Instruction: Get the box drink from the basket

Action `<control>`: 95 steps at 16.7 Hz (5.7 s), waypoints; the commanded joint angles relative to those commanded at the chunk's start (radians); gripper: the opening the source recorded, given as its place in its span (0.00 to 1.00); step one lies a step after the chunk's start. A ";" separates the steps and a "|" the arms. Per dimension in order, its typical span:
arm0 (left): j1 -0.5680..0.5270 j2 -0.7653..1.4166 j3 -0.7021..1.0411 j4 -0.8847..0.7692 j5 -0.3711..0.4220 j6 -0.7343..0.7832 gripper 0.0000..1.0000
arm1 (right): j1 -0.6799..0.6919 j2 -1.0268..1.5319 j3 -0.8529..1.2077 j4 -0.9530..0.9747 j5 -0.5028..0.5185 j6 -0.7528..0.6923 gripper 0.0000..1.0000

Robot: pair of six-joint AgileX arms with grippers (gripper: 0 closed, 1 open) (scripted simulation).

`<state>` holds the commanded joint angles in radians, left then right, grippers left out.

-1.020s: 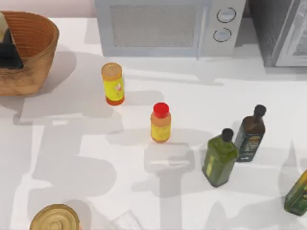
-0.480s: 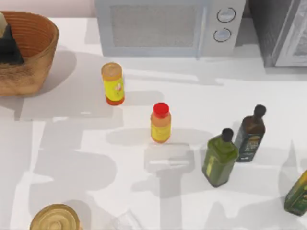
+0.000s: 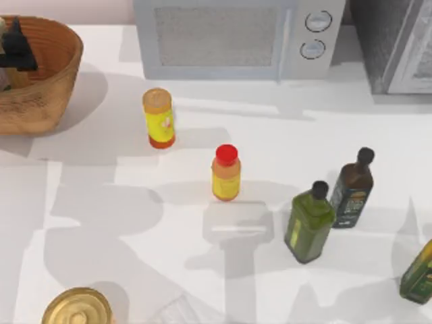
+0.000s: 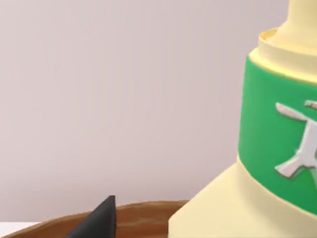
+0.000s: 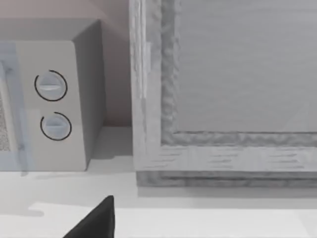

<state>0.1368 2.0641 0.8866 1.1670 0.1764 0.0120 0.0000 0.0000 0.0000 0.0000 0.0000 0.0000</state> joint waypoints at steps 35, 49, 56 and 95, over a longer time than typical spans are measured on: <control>0.006 -0.166 0.111 -0.243 -0.003 0.004 0.00 | 0.000 0.000 0.000 0.000 0.000 0.000 1.00; 0.006 -0.365 0.256 -0.605 -0.007 0.007 0.00 | 0.000 0.000 0.000 0.000 0.000 0.000 1.00; -0.012 -0.562 0.101 -0.686 -0.030 -0.001 0.00 | 0.000 0.000 0.000 0.000 0.000 0.000 1.00; -0.704 -1.253 -0.516 -0.791 -1.010 -0.067 0.00 | 0.000 0.000 0.000 0.000 0.000 0.000 1.00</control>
<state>-0.5672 0.8112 0.3702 0.3760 -0.8338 -0.0547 0.0000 0.0000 0.0000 0.0000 0.0000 0.0000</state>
